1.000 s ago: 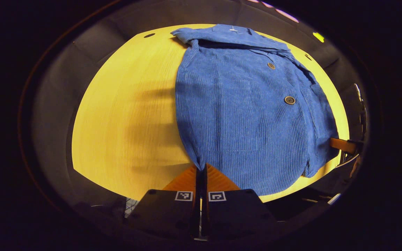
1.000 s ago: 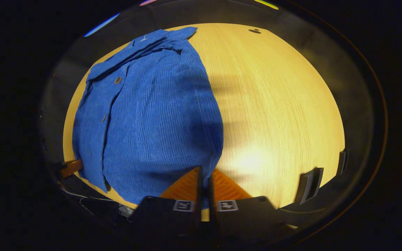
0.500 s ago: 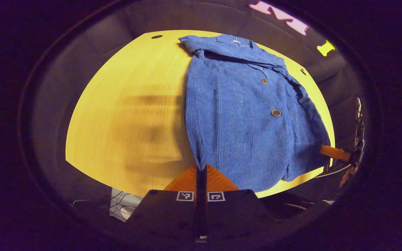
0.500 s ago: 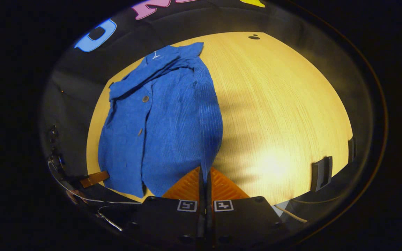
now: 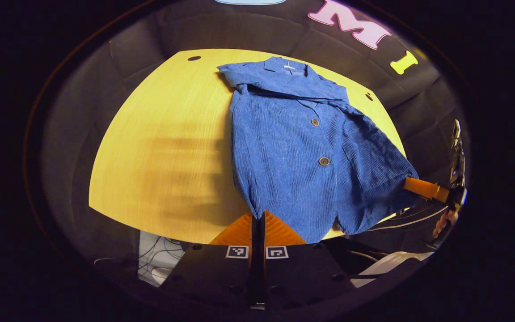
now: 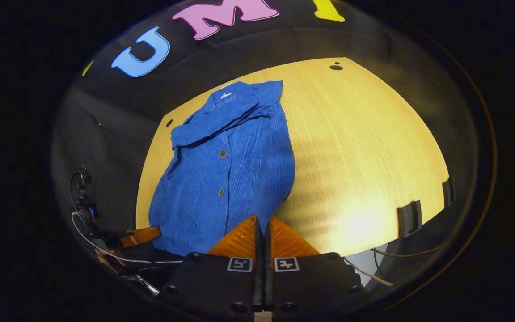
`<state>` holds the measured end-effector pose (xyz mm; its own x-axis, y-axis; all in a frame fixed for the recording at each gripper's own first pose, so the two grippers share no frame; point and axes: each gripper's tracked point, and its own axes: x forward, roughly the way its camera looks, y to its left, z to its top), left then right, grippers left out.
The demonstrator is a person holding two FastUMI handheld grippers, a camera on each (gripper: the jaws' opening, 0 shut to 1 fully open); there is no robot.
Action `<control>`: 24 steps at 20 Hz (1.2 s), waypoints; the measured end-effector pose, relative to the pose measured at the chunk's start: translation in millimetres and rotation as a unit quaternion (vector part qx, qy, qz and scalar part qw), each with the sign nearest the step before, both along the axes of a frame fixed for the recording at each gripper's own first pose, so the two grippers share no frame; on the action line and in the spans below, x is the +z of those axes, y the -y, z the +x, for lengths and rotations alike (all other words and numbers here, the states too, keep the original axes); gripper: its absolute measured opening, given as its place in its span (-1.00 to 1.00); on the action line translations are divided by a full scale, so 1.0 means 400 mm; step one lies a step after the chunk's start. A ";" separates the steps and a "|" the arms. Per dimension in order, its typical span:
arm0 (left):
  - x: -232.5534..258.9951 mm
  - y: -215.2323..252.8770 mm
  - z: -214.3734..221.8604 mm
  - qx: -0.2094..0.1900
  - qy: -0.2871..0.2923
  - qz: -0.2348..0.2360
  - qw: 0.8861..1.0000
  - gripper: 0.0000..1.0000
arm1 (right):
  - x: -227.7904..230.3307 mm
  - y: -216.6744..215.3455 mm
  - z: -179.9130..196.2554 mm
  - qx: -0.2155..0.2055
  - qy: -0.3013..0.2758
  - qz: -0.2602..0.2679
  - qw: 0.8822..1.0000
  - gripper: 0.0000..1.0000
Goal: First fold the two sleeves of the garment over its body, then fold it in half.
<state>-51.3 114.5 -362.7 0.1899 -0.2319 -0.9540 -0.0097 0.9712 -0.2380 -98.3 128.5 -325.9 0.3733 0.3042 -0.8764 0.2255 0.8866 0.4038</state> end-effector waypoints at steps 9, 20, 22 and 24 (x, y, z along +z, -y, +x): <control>0.167 -0.057 0.183 0.024 0.078 -0.064 0.995 -1.00 | 0.111 -0.006 0.156 0.000 0.064 -0.002 0.998 -0.94; 0.184 -0.069 0.594 0.047 0.121 -0.047 0.990 -1.00 | 0.073 -0.051 0.648 0.026 0.125 -0.002 0.992 -0.94; 0.163 -0.081 0.670 0.062 0.110 -0.041 0.991 -1.00 | 0.041 -0.035 0.744 0.021 0.123 -0.001 0.992 -0.94; 0.140 -0.091 0.755 0.082 0.101 -0.039 0.991 -1.00 | 0.007 -0.011 0.840 0.021 0.126 -0.013 0.992 -0.94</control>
